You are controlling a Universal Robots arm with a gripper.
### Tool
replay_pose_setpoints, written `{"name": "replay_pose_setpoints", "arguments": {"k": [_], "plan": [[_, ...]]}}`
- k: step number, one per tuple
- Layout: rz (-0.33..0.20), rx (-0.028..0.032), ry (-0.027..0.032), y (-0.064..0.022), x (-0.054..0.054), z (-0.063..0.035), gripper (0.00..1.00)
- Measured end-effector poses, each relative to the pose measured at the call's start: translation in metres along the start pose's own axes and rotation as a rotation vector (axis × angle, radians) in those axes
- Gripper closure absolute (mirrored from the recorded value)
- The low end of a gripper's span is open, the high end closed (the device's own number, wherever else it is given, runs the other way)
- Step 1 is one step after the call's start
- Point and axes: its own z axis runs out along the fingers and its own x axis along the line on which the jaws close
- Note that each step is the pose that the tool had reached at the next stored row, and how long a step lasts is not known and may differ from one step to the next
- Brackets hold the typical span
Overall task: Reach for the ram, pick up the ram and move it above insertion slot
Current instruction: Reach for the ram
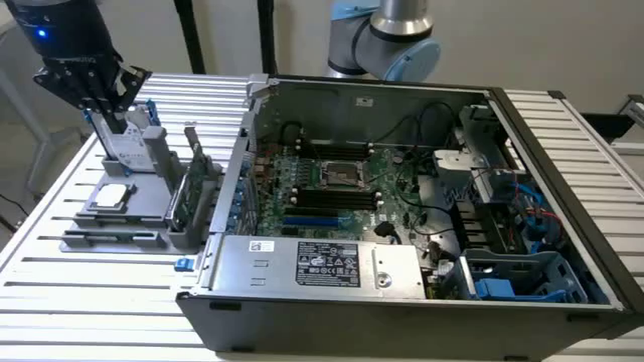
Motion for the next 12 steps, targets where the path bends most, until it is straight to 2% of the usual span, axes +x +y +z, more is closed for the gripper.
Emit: {"name": "replay_pose_setpoints", "arguments": {"k": [12], "plan": [[0.0, -0.0013, 0.0, 0.0, 0.0, 0.0, 0.89]]}}
